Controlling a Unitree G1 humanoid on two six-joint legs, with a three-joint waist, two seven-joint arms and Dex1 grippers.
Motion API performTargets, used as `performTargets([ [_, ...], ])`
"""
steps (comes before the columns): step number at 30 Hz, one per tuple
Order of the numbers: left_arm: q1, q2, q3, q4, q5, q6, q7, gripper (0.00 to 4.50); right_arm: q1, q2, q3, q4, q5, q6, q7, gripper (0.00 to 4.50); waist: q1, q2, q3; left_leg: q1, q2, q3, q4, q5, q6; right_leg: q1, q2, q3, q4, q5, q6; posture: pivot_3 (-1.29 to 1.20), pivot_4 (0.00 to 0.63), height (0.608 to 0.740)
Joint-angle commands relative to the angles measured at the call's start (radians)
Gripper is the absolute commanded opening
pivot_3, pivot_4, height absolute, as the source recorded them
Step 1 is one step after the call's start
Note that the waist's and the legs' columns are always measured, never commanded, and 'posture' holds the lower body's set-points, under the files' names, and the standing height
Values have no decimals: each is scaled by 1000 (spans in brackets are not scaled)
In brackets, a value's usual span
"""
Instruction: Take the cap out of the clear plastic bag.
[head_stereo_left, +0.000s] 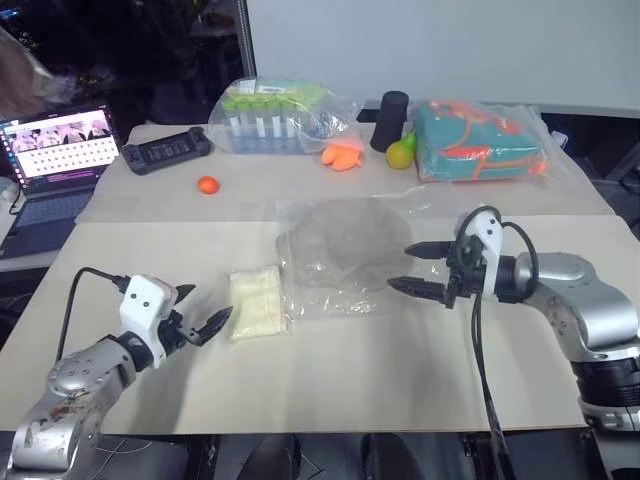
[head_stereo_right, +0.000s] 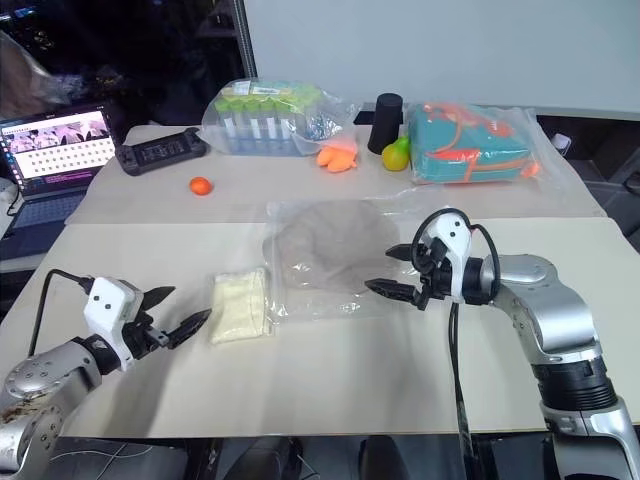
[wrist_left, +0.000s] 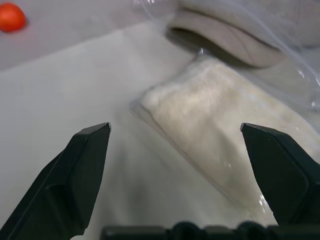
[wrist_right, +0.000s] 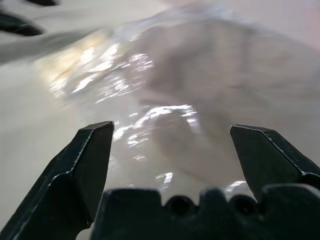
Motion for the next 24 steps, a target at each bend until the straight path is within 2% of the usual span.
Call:
performTargets([
  [1,-54,0,5,-31,-39,53,16,4500,-50,-75,-37,-75,80,53,89,4433,5,0,0,0,0,0,0,0,0,0,0,0,0,0,0,0,150,740],
  [6,-105,-37,-29,-36,-59,103,52,4500,-131,-143,-60,-93,150,101,156,4433,5,0,0,-1,0,0,0,0,0,-1,0,0,0,0,0,0,150,740],
  [10,-128,-72,-127,-44,-3,121,95,4500,-180,-138,-55,-79,161,106,146,4433,9,-2,1,0,0,1,0,0,0,-1,0,1,1,0,0,0,150,740],
  [17,-186,-128,-266,-6,77,183,186,4500,-176,-130,-53,-76,143,88,122,4433,17,-3,2,-1,0,2,1,0,0,-2,-1,2,1,0,0,0,150,740],
  [18,-192,-130,-277,3,89,197,198,3953,-175,-130,-54,-76,142,86,119,4500,18,-3,2,-1,0,2,1,0,0,-2,-1,2,1,0,0,0,150,740],
  [19,-195,-131,-282,8,97,206,204,3752,-174,-130,-55,-77,142,86,117,4500,18,-3,2,-1,-1,2,1,0,0,-2,-1,2,1,0,0,0,150,740],
  [24,-201,-145,-289,15,108,231,218,1898,-168,-126,-59,-83,139,86,101,4500,16,-3,2,-1,-1,2,1,0,0,-2,-1,2,2,0,0,0,150,740],
])
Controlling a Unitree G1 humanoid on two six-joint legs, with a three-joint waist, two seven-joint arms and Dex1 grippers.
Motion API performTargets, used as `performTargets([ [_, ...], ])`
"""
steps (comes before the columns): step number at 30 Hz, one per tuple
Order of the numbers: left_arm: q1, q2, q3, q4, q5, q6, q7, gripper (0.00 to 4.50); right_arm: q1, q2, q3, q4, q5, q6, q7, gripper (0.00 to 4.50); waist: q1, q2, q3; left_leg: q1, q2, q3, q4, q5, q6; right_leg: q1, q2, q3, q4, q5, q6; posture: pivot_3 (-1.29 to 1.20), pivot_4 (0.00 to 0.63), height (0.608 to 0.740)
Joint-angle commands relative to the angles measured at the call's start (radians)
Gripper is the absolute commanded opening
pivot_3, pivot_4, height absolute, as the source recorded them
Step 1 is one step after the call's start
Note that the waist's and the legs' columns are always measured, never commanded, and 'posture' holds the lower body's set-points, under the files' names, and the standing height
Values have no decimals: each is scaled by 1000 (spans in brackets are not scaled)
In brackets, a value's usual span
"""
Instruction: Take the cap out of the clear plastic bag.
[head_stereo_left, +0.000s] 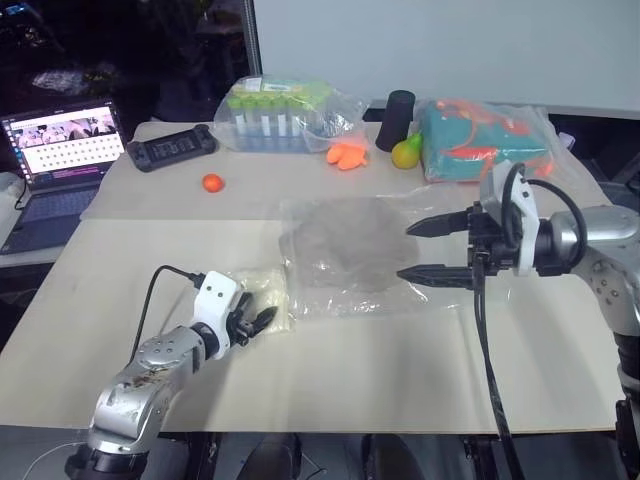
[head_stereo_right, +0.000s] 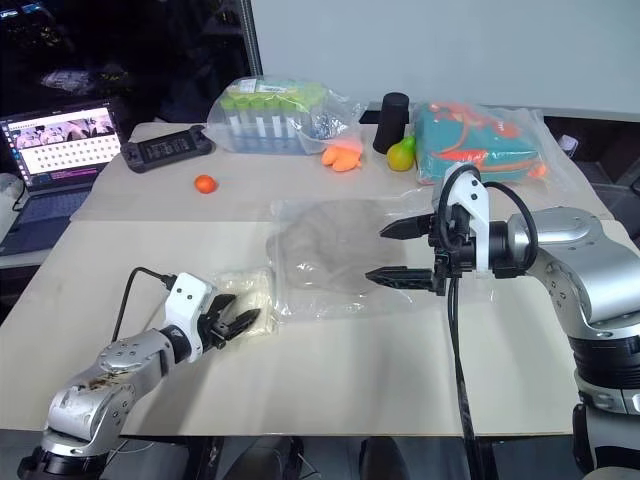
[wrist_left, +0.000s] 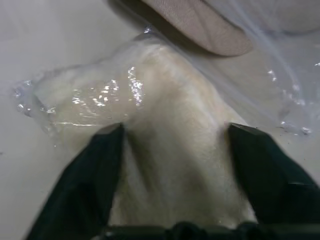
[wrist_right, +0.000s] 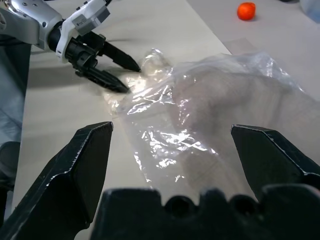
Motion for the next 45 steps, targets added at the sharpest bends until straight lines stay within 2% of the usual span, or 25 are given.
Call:
performTargets([
  [1,1,-9,-13,8,23,30,22,1668,-3,1,-31,-19,4,-18,-16,4500,1,0,0,0,0,0,0,0,0,0,0,0,0,0,0,0,150,740],
  [5,-26,-38,-10,20,71,45,97,230,-5,5,-21,-28,5,-16,-22,4500,1,0,0,1,0,1,0,0,0,1,0,1,0,0,0,0,150,740],
  [6,-37,-50,-5,22,87,44,122,56,-7,7,-18,-29,3,-18,-23,4500,1,0,0,1,0,1,0,0,0,1,0,1,0,0,0,0,150,740],
  [8,-53,-73,21,15,111,26,163,56,-12,10,-14,-24,1,-19,-24,4500,1,0,0,1,0,1,0,0,0,1,0,1,1,0,0,0,150,740],
  [12,-150,-178,182,1,50,-69,229,56,-15,13,-9,-11,-9,-33,-20,4500,0,-2,1,1,0,2,1,0,0,0,0,1,1,0,0,0,150,740],
  [15,-243,-171,246,44,62,-120,245,56,-23,22,-2,-5,-17,-41,-22,4500,1,-4,2,-1,0,2,1,1,-2,-1,0,0,1,0,0,0,150,740],
  [20,-390,-52,367,278,81,-208,213,56,-36,42,1,-11,-17,-40,-34,4500,-3,-5,3,0,-1,4,1,2,-3,-2,-1,2,1,1,1,0,150,740],
  [24,-504,26,458,496,82,-243,253,56,-27,49,-8,-31,-3,-22,-48,4500,-4,-6,3,0,-1,5,1,2,-2,-3,0,3,2,1,1,0,150,740],
  [30,-698,81,452,745,99,-339,257,56,-30,72,-1,-42,10,-7,-73,4500,6,-11,6,-2,-2,4,3,3,-5,-3,-1,2,2,2,4,0,150,740],
  [34,-896,149,401,1058,166,-423,262,56,-40,92,12,-41,8,-7,-86,4500,2,-14,6,-9,-2,4,8,4,-7,-9,-1,1,3,4,5,0,150,740],
  [36,-969,179,365,1204,210,-501,258,712,-46,100,13,-40,8,-7,-92,4500,-3,-14,6,-16,-3,5,11,5,-8,-17,-1,3,4,6,7,0,150,740],
  [37,-1006,188,354,1278,222,-534,254,862,-48,102,12,-42,8,-5,-95,4500,-7,-14,6,-17,-3,6,11,5,-9,-18,-2,3,5,6,7,0,150,740],
  [40,-1071,207,340,1420,246,-611,266,1952,-46,101,3,-53,14,4,-104,4500,-16,-14,6,-19,-3,9,16,4,-7,-20,-2,4,12,7,9,0,150,740],
  [42,-1091,213,341,1467,252,-649,275,2747,-38,95,-7,-65,21,12,-113,4500,-23,-14,6,-20,-3,11,18,3,-5,-20,-3,5,12,7,10,0,150,740],
  [45,-1085,194,346,1448,226,-662,243,3686,-27,86,-23,-83,37,31,-124,4500,-26,-14,6,-20,-3,12,18,3,-5,-20,-3,6,12,8,10,0,150,740],
])
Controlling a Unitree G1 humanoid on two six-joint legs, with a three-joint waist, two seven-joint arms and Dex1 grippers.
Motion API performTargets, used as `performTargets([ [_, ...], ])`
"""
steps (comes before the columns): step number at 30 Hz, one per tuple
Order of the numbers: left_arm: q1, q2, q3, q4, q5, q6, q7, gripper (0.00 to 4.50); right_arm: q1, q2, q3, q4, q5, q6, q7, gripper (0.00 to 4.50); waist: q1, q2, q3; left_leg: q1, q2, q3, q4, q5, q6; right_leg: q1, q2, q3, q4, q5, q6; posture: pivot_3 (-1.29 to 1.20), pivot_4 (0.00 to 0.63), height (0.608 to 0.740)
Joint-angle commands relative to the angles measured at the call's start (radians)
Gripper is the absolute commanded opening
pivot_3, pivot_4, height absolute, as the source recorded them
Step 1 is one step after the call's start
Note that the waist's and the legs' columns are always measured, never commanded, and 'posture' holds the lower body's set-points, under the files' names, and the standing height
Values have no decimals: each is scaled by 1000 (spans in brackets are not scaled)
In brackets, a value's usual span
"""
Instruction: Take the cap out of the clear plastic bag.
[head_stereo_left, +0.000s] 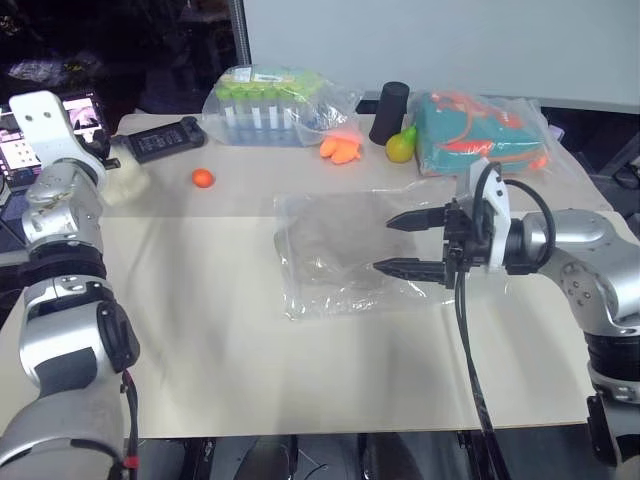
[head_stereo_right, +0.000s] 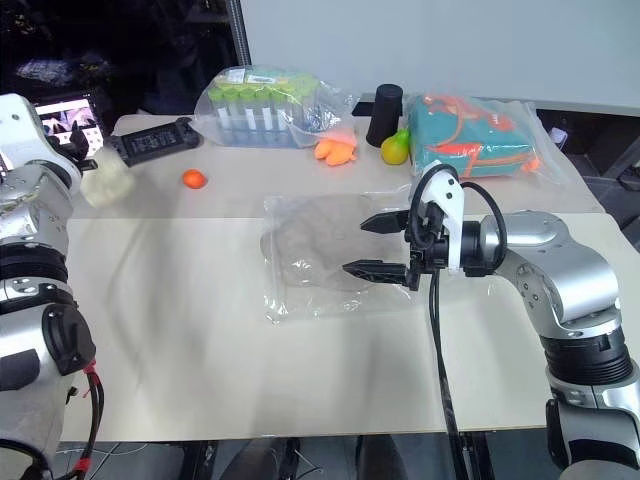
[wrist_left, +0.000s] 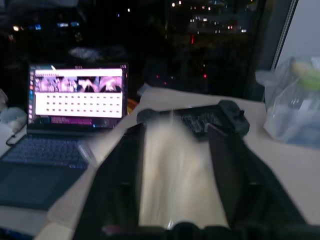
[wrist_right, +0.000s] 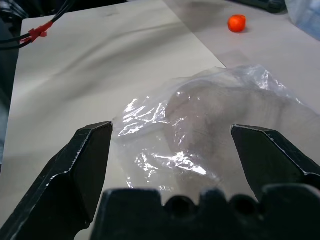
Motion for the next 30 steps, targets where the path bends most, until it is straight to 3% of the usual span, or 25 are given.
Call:
performTargets([
  [1,-20,2,11,-59,-32,-35,-45,4147,1,-18,-57,-53,40,28,-16,4500,0,0,0,0,0,0,0,0,0,0,0,0,0,0,0,0,150,740],
  [2,-3,-15,11,-103,-56,-28,-88,4457,3,-20,-63,-57,47,36,-19,4500,1,0,0,0,0,0,0,0,0,0,0,0,1,0,0,0,150,740],
  [5,144,-61,-42,-407,-154,98,-284,4457,-1,-28,-80,-65,71,66,-26,4500,2,0,0,0,0,0,0,0,1,0,0,1,1,0,0,0,150,740],
  [9,367,-61,-53,-765,-329,385,-425,4457,-17,-45,-80,-63,76,70,-21,4500,-4,0,0,-1,0,2,1,-1,2,-1,0,4,1,1,1,0,150,740],
  [14,716,92,-77,-1110,-437,516,-677,4457,-59,-76,8,-37,20,63,9,4500,-36,0,0,1,2,6,-1,-1,2,-4,2,11,3,1,1,0,150,740],
  [22,904,133,11,-1275,-674,720,-772,4457,-108,-10,108,29,-109,12,-49,4500,-5,1,1,7,3,7,0,-6,10,-1,2,11,0,2,-2,0,150,740],
  [26,879,-1,95,-1257,-984,942,-614,4457,-108,8,102,35,-122,2,-54,4500,9,1,1,9,3,6,2,-4,10,1,2,11,2,3,-2,0,150,740],
  [30,968,-50,42,-1289,-948,948,-554,4457,-96,10,78,21,-125,8,-66,4500,0,1,1,10,3,7,2,-4,9,1,2,12,5,4,-2,0,150,740],
])
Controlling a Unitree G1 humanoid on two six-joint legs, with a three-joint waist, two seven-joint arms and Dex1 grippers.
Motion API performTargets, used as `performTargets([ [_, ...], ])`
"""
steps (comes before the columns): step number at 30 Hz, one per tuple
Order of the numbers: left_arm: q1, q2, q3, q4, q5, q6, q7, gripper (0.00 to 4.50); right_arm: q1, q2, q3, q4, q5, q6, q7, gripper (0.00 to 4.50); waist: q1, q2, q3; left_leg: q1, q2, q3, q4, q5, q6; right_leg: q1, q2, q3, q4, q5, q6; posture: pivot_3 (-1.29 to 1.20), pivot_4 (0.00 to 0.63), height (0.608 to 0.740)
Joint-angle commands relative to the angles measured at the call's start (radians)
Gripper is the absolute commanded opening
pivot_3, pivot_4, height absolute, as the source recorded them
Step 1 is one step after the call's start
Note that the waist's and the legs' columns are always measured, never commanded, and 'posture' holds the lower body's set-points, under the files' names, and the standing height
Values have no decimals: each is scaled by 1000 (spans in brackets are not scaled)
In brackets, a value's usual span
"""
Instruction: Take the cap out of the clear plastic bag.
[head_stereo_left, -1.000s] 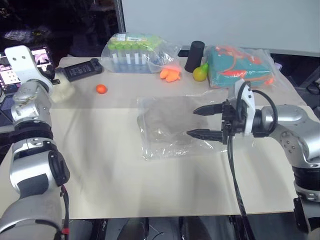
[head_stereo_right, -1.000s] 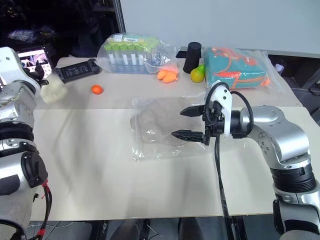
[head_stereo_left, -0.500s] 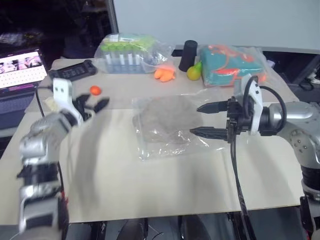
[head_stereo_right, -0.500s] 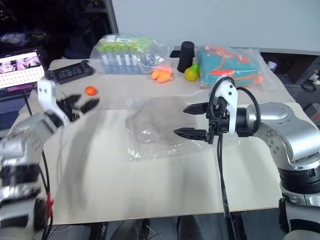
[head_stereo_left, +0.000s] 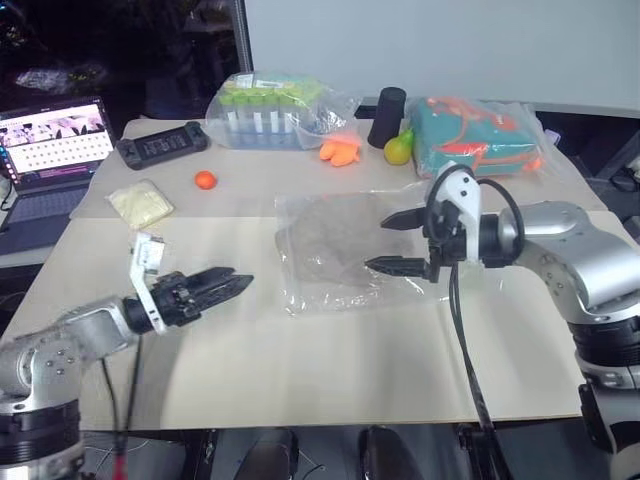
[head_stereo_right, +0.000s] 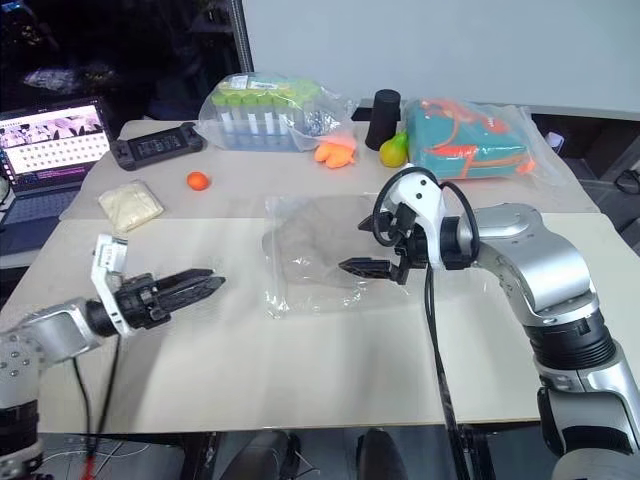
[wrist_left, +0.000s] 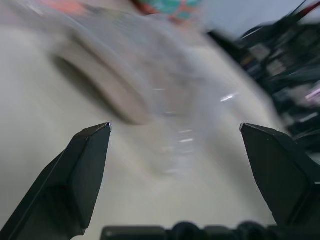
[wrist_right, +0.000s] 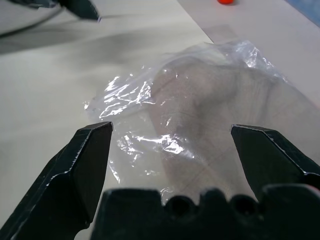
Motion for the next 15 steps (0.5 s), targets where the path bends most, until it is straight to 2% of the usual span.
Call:
performTargets([
  [1,33,-54,9,-22,-53,12,78,4457,-6,-10,-58,-34,0,-14,-17,4500,-6,0,0,1,0,1,-1,0,0,0,0,2,0,0,0,0,150,740],
  [5,20,-117,27,-30,-153,23,147,4457,6,-18,-75,-47,8,-3,-27,4500,-3,0,0,1,1,1,-1,0,0,0,1,2,0,0,-1,0,150,740],
  [9,21,-81,22,-53,-121,-6,172,4457,21,-23,-97,-69,38,29,-26,4500,-3,0,0,1,0,1,-1,0,0,0,1,2,0,0,-1,0,150,740],
  [15,35,160,11,-125,43,-106,25,4457,70,-58,-147,-135,133,121,-1,4500,-2,0,0,1,1,1,-2,0,0,0,2,2,-2,0,-1,0,150,740],
])
